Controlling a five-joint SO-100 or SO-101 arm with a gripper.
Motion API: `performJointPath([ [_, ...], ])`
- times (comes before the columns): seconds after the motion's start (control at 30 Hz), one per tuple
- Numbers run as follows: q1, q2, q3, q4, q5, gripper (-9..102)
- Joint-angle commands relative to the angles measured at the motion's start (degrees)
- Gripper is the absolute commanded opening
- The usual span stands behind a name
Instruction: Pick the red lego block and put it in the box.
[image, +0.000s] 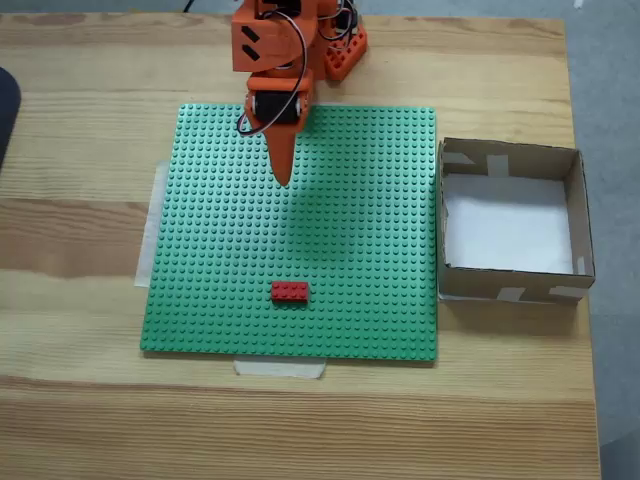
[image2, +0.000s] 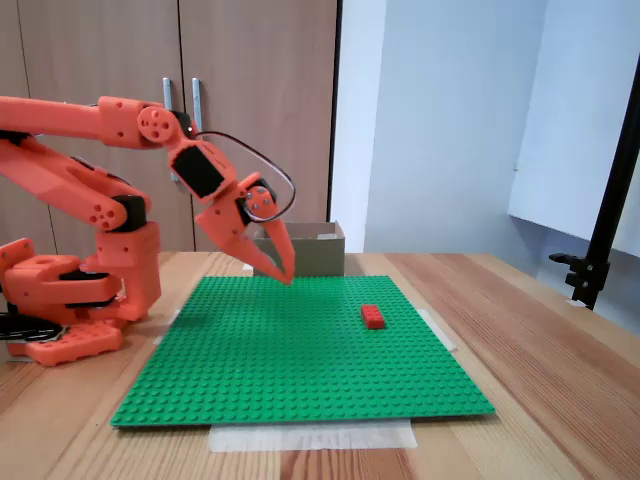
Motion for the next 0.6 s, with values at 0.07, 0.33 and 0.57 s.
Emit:
performJointPath([
  [0.07, -0.18, -7.29, -9.49, 1.14, 0.35, -1],
  [0.33, -0.09, -18.11, -18.46, 1.58, 0.97, -1],
  [0.57, -0.79, -28.83, -28.65, 2.55, 1.85, -1],
])
